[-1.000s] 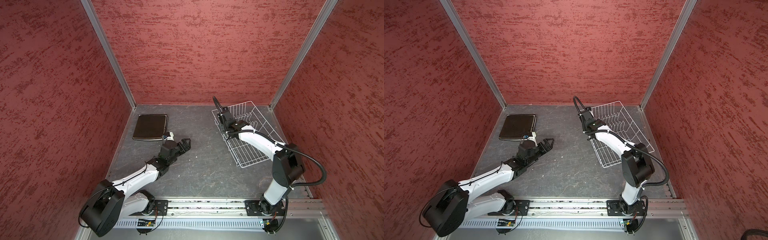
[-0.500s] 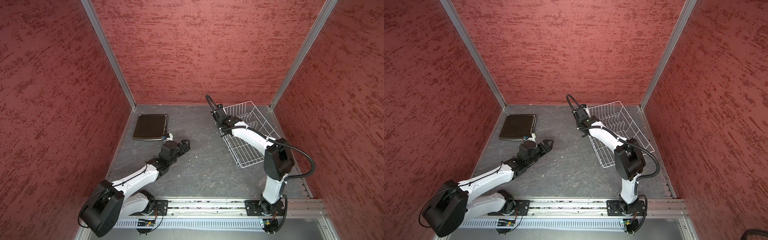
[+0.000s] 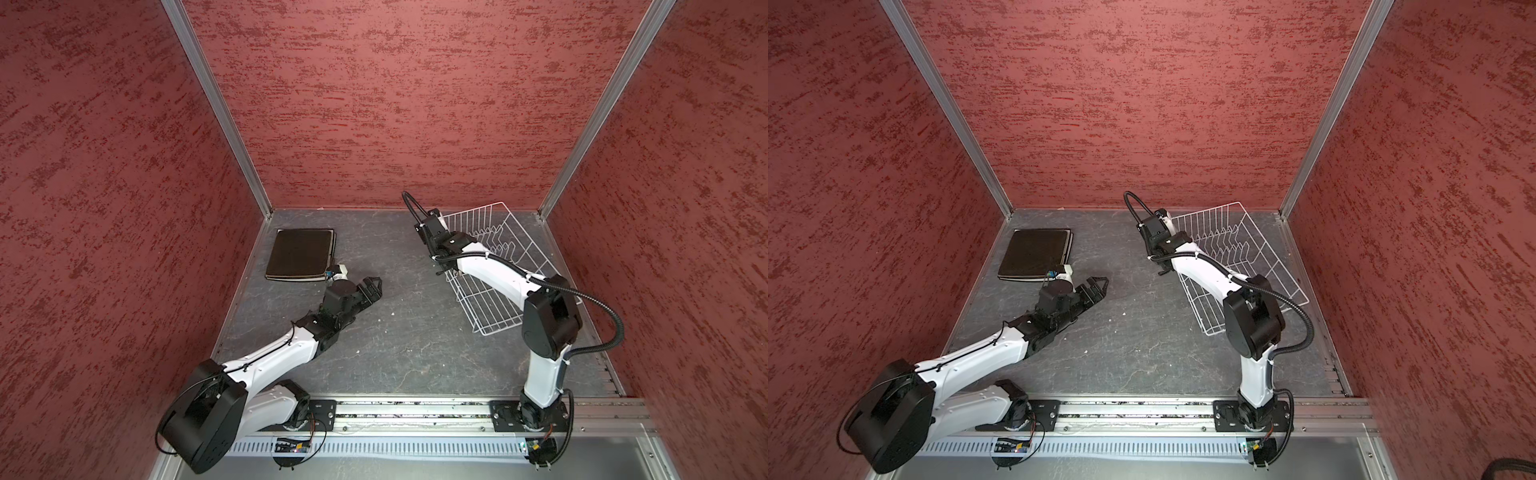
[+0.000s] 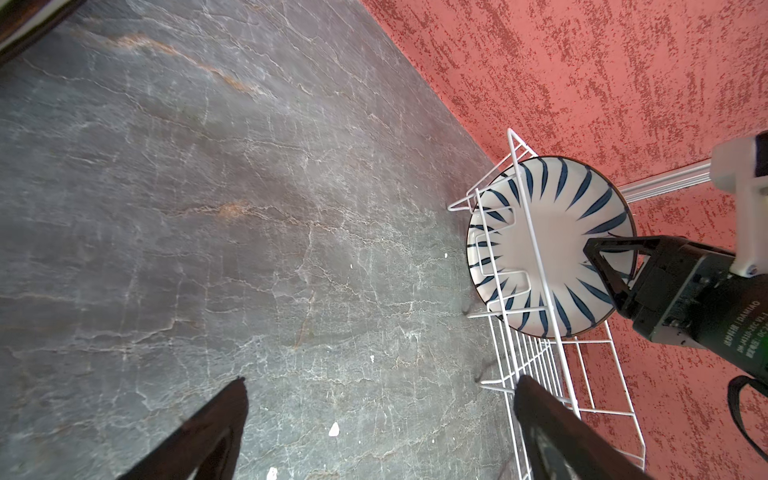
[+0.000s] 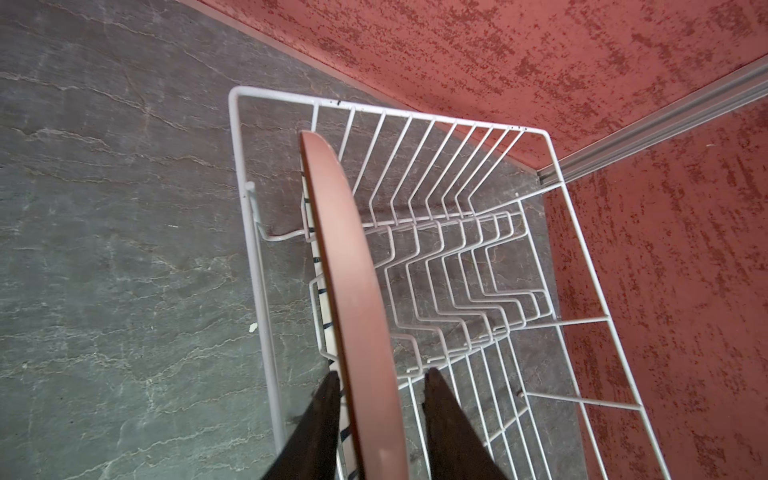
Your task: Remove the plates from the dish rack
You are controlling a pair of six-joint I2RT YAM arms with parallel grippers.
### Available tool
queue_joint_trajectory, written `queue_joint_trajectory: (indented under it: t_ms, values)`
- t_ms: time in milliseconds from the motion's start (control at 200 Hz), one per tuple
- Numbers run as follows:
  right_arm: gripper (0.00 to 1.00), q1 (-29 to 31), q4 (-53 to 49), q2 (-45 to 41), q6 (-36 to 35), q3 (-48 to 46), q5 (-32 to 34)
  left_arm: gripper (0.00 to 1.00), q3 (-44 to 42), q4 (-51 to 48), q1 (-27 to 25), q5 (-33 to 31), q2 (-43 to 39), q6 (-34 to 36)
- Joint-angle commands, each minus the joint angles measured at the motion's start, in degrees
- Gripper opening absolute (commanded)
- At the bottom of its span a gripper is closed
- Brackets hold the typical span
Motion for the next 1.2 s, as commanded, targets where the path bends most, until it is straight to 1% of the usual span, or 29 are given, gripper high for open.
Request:
queue_joint_trajectory:
  t_ms: [0, 135, 366, 651, 1193]
  values:
    - [0.34, 0.44, -0.49, 0.72, -0.86, 0.43, 3.24, 0.99, 0.99, 0.5, -0.34, 0.11, 0.06, -0.19]
    - [0.32, 0.7, -0.17, 0.9, -1.21, 0.3, 4.98, 1.0, 0.99, 0.77, -0.37, 0.32, 0.38, -0.19]
    - [0.26, 0.7, 0.14, 0.55, -2.51, 0.12, 4.83, 1.0, 0.86, 1.28, -0.42, 0.51, 0.85, -0.2]
    - [0.2, 0.97, -0.67, 0.42, -2.85, -0.13, 5.27, 1.0, 0.41, 3.57, -0.42, 2.0, 3.93, -1.21]
    - [0.13, 1.57, 0.91, 0.72, -4.52, -0.92, 6.83, 1.0, 0.29, 1.73, -0.42, 0.68, 1.83, -0.63]
